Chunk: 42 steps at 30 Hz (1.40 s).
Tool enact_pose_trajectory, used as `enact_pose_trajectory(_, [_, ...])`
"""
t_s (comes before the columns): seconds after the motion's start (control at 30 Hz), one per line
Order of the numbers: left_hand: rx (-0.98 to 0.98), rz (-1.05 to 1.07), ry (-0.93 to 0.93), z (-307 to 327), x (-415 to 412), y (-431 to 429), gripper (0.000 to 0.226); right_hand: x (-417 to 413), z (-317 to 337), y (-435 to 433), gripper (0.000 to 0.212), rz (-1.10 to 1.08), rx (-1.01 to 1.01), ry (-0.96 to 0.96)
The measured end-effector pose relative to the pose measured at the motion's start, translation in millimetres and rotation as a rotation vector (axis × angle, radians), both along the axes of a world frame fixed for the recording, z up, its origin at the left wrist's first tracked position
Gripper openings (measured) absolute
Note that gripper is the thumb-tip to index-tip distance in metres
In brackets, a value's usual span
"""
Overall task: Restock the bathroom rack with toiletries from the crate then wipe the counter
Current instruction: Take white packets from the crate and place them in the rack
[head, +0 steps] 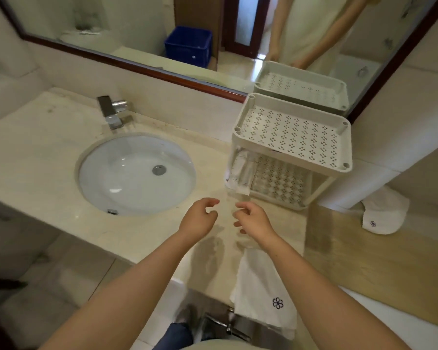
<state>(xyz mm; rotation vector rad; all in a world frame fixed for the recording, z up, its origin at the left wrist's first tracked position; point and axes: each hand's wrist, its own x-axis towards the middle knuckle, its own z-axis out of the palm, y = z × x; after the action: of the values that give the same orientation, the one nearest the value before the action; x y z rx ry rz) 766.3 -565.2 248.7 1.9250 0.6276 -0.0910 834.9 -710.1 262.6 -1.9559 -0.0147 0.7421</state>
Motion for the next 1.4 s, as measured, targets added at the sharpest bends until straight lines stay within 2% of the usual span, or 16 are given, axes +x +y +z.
enact_pose_trajectory(0.33, [-0.125, 0.392, -0.086, 15.3, -98.3, 65.0, 0.031, -62.6, 15.7, 91.0, 0.028, 0.247, 0.109, 0.004])
enact_pose_trajectory(0.67, [-0.078, 0.771, -0.115, 33.1, -245.5, 153.4, 0.035, -182.1, 37.4, 221.1, 0.034, 0.618, 0.102, -0.097])
enact_pose_trajectory(0.8, [-0.041, 0.873, -0.147, 38.9, -322.2, 190.6, 0.031, -253.4, 39.8, 276.4, 0.033, 0.730, 0.110, -0.162])
enact_pose_trajectory(1.07, [-0.014, 1.044, -0.122, 32.8, -478.9, 258.8, 0.024, -389.2, 31.7, 367.3, 0.035, 0.898, 0.156, -0.165])
enact_pose_trajectory(1.27, [0.042, 1.137, -0.088, 32.5, -572.8, 283.1, 0.023, -476.7, 26.8, 408.8, 0.039, 1.031, 0.188, -0.187])
enact_pose_trajectory(1.4, [0.049, 1.202, -0.079, 28.7, -615.7, 289.6, 0.028, -515.4, 22.6, 427.9, 0.030, 1.139, 0.184, -0.202])
